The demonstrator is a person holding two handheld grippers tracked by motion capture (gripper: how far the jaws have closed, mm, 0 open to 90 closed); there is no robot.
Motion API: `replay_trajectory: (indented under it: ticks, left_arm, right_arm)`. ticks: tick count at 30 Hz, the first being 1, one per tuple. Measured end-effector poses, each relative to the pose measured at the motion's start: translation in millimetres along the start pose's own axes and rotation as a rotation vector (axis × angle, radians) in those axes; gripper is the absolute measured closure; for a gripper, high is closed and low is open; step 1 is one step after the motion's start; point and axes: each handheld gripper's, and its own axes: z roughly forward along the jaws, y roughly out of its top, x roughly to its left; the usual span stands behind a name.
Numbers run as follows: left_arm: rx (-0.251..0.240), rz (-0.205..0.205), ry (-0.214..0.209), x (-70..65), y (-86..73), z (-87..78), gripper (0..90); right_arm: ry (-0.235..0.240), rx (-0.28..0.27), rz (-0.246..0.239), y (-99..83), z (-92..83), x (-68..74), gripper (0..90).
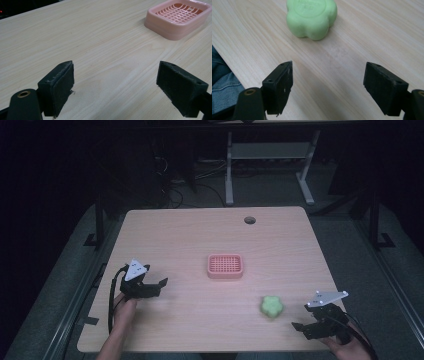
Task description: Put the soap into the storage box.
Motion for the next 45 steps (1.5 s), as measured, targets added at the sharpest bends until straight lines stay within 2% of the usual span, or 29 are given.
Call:
replay_trajectory:
  ticks: [4,12,22,29,42,45]
  left_arm:
    - [0.003,0.003,0.0,0.6,-0.1,0.1,14.4]
    - [0.002,0.004,0.001,0.5,-0.1,0.2,14.3]
    - [0.003,0.002,0.003,1.9,-0.2,-0.9,14.4]
    - [0.003,-0.007,0.005,3.1,-1.0,-1.2,14.3]
    - [0.0,-0.001,0.005,3.9,-0.6,-1.8,14.3]
    - [-0.005,-0.012,0.005,4.2,-0.8,-1.7,14.3]
  right_arm:
    - [-0.005,0.006,-0.026,7.4,-0.2,0.6,23.2]
    - [0.0,0.022,-0.034,18.7,-1.4,1.8,21.6]
    - [0.0,0.052,-0.074,35.9,-0.8,5.3,21.3]
    - [0.013,0.083,-0.103,48.6,4.6,7.9,21.0]
    - [0.026,0.127,-0.137,70.4,12.6,12.4,20.3]
    - [0.027,0.139,-0.138,73.5,15.4,13.1,20.3]
